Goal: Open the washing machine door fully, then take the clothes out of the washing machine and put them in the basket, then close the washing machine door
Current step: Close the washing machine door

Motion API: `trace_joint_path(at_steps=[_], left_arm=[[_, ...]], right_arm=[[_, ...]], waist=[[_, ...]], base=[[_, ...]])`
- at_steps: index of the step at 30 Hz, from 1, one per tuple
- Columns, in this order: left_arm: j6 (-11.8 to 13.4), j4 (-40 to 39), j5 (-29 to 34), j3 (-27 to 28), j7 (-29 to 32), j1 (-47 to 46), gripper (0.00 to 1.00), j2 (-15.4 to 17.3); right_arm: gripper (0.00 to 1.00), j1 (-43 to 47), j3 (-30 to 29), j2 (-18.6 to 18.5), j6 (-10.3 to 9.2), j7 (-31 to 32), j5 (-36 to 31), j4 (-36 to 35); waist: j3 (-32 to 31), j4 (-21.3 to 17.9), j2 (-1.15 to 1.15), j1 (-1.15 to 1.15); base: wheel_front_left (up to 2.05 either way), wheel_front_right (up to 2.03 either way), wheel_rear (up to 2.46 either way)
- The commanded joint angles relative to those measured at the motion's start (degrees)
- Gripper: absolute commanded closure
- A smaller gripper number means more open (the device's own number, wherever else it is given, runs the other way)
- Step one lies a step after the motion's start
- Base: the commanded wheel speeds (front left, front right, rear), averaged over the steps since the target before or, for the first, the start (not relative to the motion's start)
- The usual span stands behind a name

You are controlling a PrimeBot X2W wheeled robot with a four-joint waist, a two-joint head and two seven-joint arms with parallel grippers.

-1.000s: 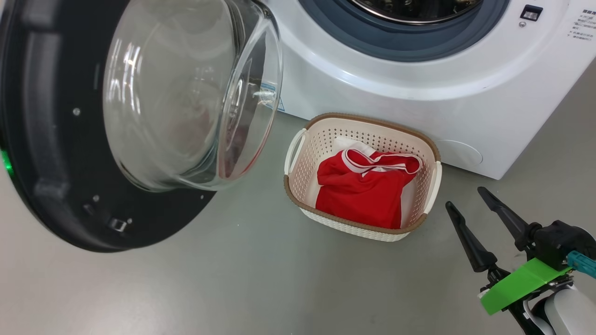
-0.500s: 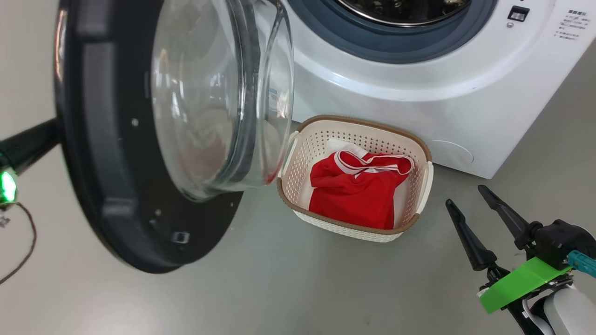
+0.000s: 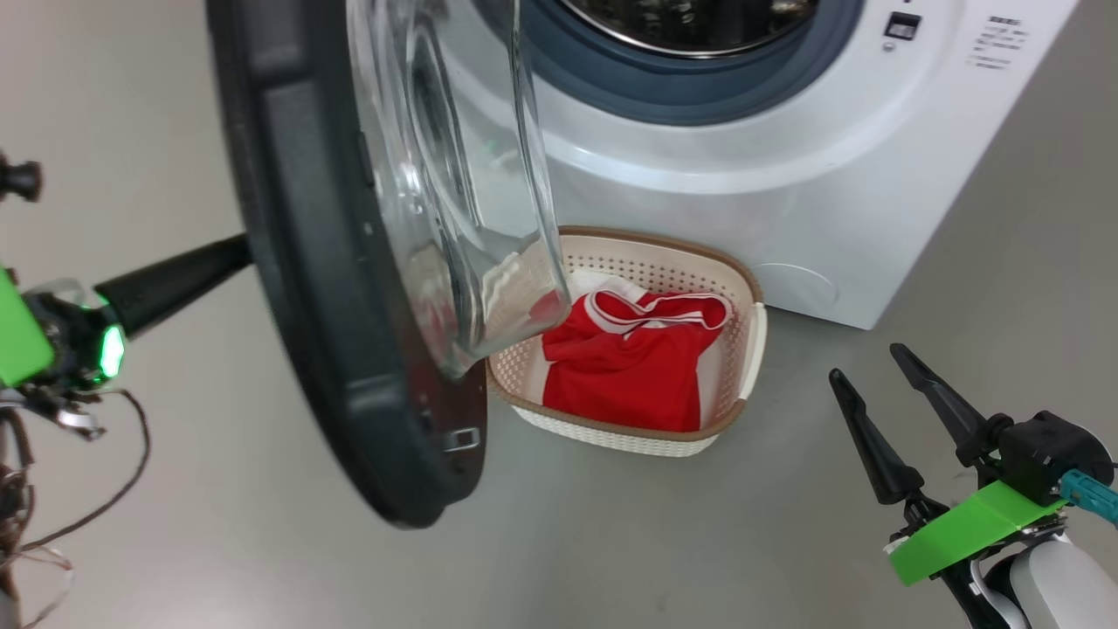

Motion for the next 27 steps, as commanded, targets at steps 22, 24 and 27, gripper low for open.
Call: trace_joint_path(at_steps=[22, 24, 27], left_arm=[[-0.3, -3.2, 3.9, -1.9, -2.6, -4.0, 1.0, -2.7], [-0.3, -2.7, 4.6, -1.9, -3.4, -4.9, 1.0, -3.0], [-0.3, -1.9, 5.4, -1.8, -4.6, -6.2, 1.0, -3.3]], right_arm=[[0.0, -0.4, -1.2, 3.5, 0.09, -0.3, -2.0, -2.7], [0.0, -0.6, -1.4, 3.9, 0.09, -0.3, -2.1, -2.9], [0.0, -1.0, -1.6, 4.5, 0.09, -0.3, -2.3, -3.0]], waist=[[2.1, -14.2, 0.0, 0.0], [2.6, -15.5, 0.0, 0.0], [3.4, -17.1, 0.0, 0.0]], base=[[0.0, 0.0, 0.0], [0.0, 0.0, 0.0], [0.0, 0.0, 0.0]])
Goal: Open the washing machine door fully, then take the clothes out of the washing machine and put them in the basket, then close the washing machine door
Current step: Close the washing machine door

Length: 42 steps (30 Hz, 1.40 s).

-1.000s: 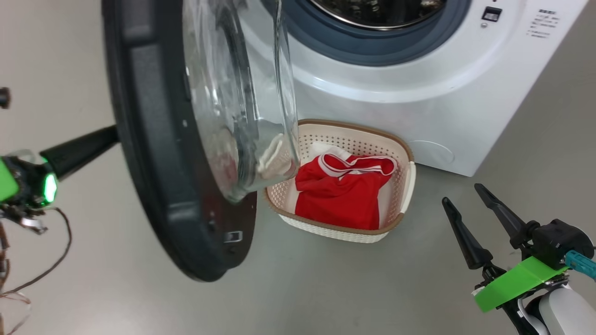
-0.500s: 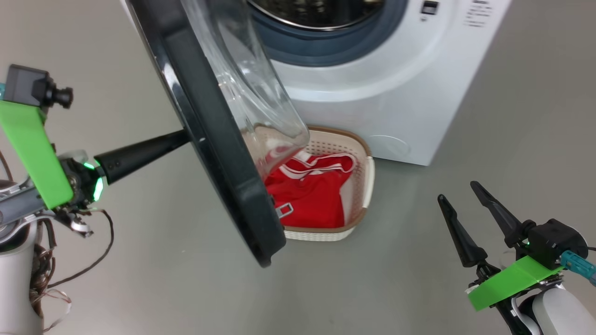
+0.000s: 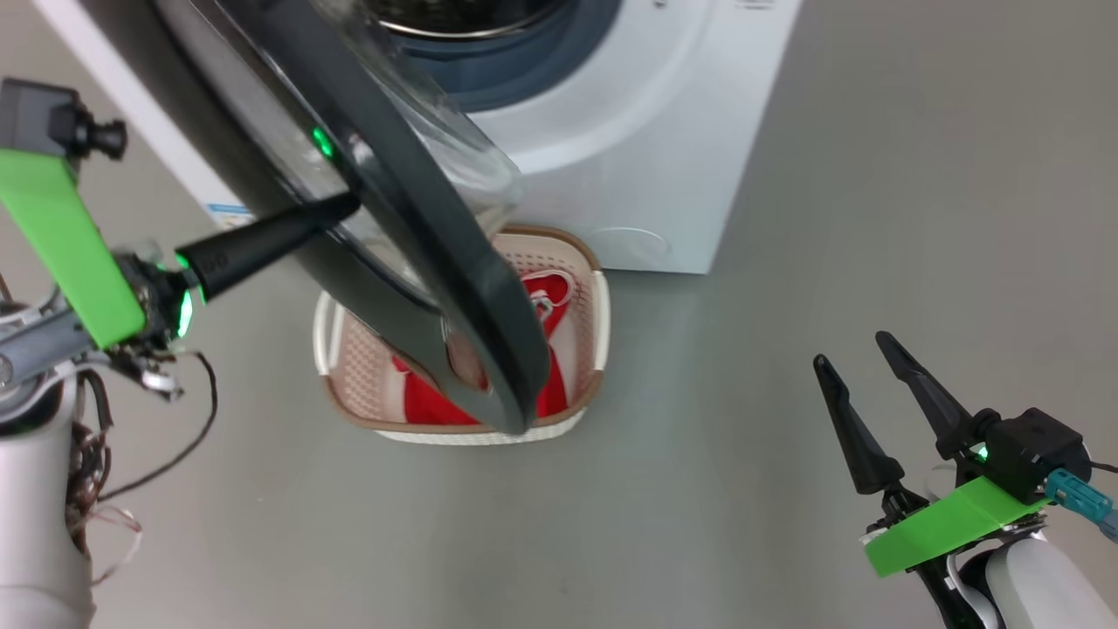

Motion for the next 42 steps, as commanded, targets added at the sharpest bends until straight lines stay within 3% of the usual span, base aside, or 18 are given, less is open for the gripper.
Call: trace_joint_path(at_steps=[1, 15, 23, 42], left_arm=[[-0.3, -1.0, 1.0, 2.1, -0.8, -3.0, 1.0, 2.1], [-0.2, 3.6, 3.6, 3.3, -5.5, -8.2, 1.0, 1.4], [-0.2, 8.2, 4.7, 5.1, -7.7, -12.1, 1.0, 2.6], [-0.2, 14.4, 7.4, 5.5, -11.8, -17.9, 1.0, 5.3]], right_arm=[[0.0, -1.1, 0.8, -0.1, 0.09, -0.3, -0.4, -1.6], [0.0, -2.3, 0.2, 2.5, 0.09, -0.3, -0.8, -2.2], [0.0, -2.7, -0.3, 3.9, 0.09, -0.3, -0.9, -2.5], [0.0, -2.6, -1.0, 5.5, 0.09, -0.3, -1.1, -2.7]], waist=[[1.6, -2.6, 0.0, 0.0], [4.1, -8.9, 0.0, 0.0], [5.7, -12.7, 0.0, 0.0], [6.0, -17.2, 0.0, 0.0]], base=[[0.0, 0.0, 0.0], [0.0, 0.0, 0.0], [0.0, 0.0, 0.0], [0.0, 0.0, 0.0]])
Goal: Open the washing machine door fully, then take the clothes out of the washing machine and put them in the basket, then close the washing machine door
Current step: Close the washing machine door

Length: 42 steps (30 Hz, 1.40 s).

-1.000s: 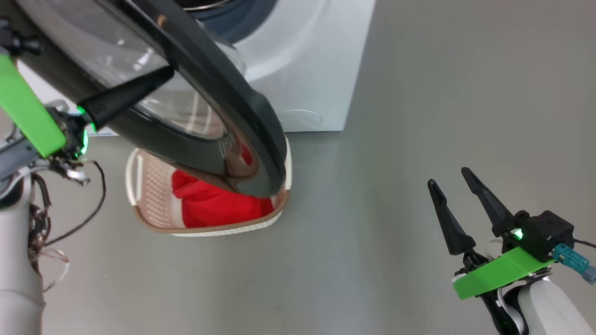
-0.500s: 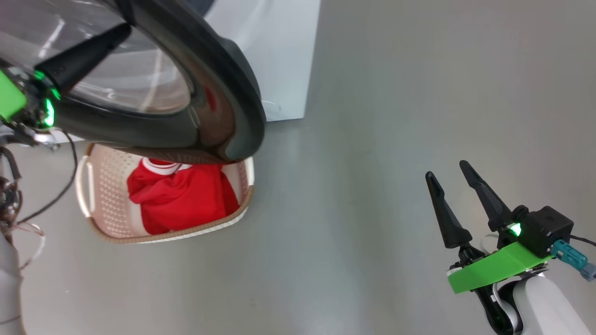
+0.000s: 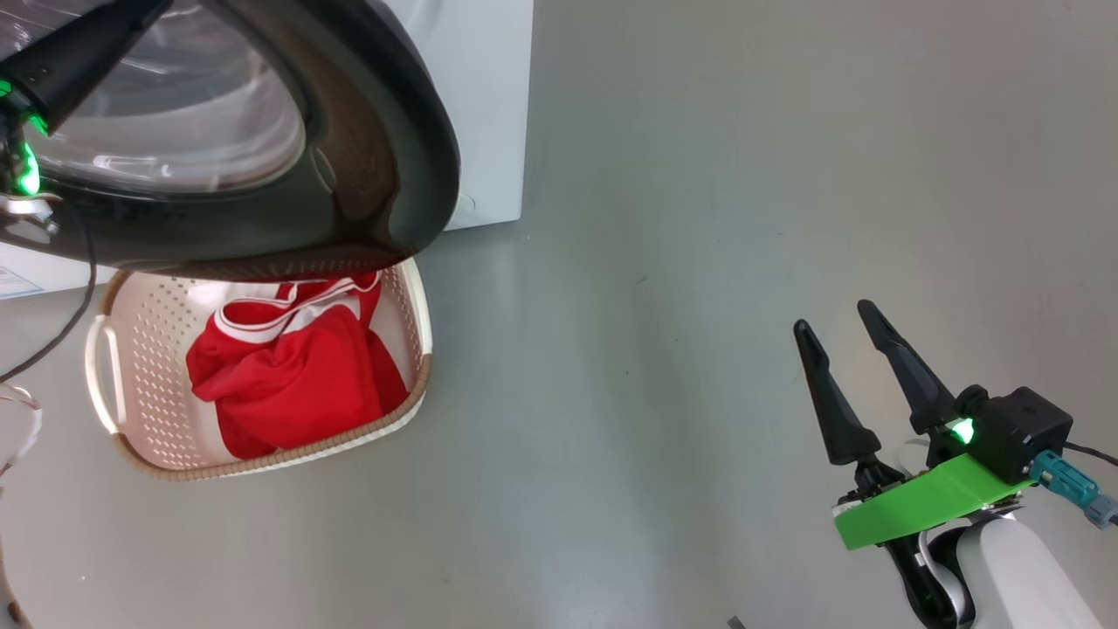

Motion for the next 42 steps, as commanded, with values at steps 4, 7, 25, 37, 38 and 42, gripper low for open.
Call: trace_joint_path(at_steps=[4, 7, 25, 37, 38, 42], left_arm=[[-0.2, -1.7, 0.4, 0.5, -0.5, -0.8, 1.0, 3.0], [-0.2, -2.3, 0.0, -0.1, -0.7, 0.5, 1.0, 3.0], [-0.2, -8.5, -1.7, -1.3, -8.7, 18.7, 0.0, 3.9], [-0.3, -10.5, -0.9, -2.3, -18.9, 32.4, 0.0, 5.3], [-0.3, -10.6, -1.0, -2.4, -19.9, 33.6, 0.0, 5.4], [-0.3, -11.0, -0.9, -3.0, -23.6, 38.2, 0.0, 5.9]], right_arm=[[0.0, -0.2, 0.7, -0.5, 0.09, -0.3, -0.7, -1.3], [0.0, -0.1, 0.7, -0.8, 0.09, -0.3, -0.7, -1.2], [0.0, 3.1, 0.9, -4.3, 0.09, -0.3, 0.2, -0.2], [0.0, 6.8, -0.3, -5.3, 0.09, -0.3, 0.6, -0.3], [0.0, 7.1, -0.4, -5.4, 0.09, -0.3, 0.6, -0.3], [0.0, 8.1, -0.9, -5.5, 0.09, -0.3, 0.7, -0.5]], waist=[[-0.7, 1.0, 0.0, 0.0], [-1.3, 1.8, 0.0, 0.0], [-8.3, 9.4, 0.0, 0.0], [-12.0, 12.6, 0.0, 0.0], [-12.2, 12.8, 0.0, 0.0], [-12.7, 13.4, 0.0, 0.0]], base=[[0.0, 0.0, 0.0], [0.0, 0.0, 0.0], [0.0, 0.0, 0.0], [0.0, 0.0, 0.0], [0.0, 0.0, 0.0], [0.0, 0.0, 0.0]])
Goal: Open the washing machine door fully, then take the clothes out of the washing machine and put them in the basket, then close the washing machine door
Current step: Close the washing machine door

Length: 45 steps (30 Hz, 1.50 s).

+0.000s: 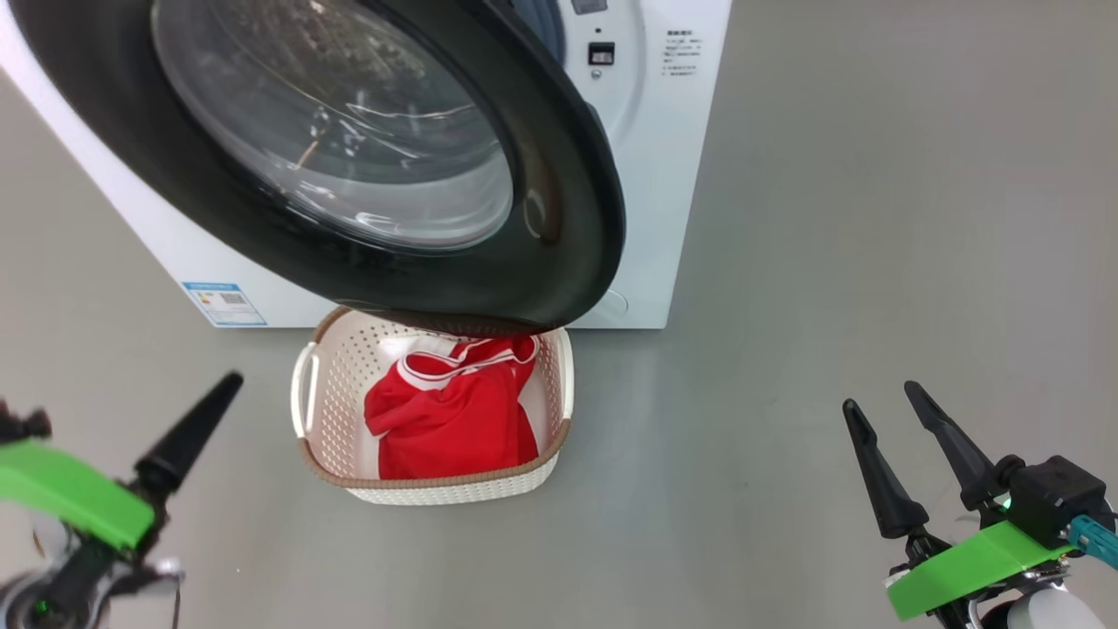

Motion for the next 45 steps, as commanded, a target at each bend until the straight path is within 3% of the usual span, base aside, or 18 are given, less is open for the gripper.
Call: trace_joint_path(at_steps=[1, 14, 31, 36, 45], left_arm=[[-0.2, -1.6, -0.1, 2.0, -1.1, 0.2, 0.0, 2.6], [-0.2, -0.1, 0.2, -0.6, -14.8, 10.1, 0.0, 2.9], [-0.2, 5.0, 15.8, -15.0, -42.2, 11.0, 0.0, 8.1], [-0.2, 6.2, 20.8, -13.0, -43.6, 9.7, 0.0, 7.6], [-0.2, 1.4, 39.3, -1.9, -43.7, 12.5, 0.0, 0.8]], right_arm=[[0.0, 0.6, 0.8, -0.9, 0.09, -0.3, 0.4, -1.5], [0.0, 2.2, 0.0, -1.3, 0.09, -0.3, 0.6, -1.8], [0.0, 2.9, -2.4, -1.4, 0.09, -0.3, 0.5, -2.3], [0.0, 3.1, -3.1, -1.5, 0.09, -0.3, 0.4, -2.6], [0.0, 3.9, -4.0, -1.5, 0.09, -0.3, 0.4, -2.9]], waist=[[-0.6, 0.5, 0.0, 0.0], [-1.2, -1.8, 0.0, 0.0], [-1.3, -6.7, 0.0, 0.0], [-1.5, -6.8, 0.0, 0.0], [-2.0, -6.5, 0.0, 0.0]], base=[[0.0, 0.0, 0.0], [0.0, 0.0, 0.0], [0.0, 0.0, 0.0], [0.0, 0.0, 0.0], [0.0, 0.0, 0.0]])
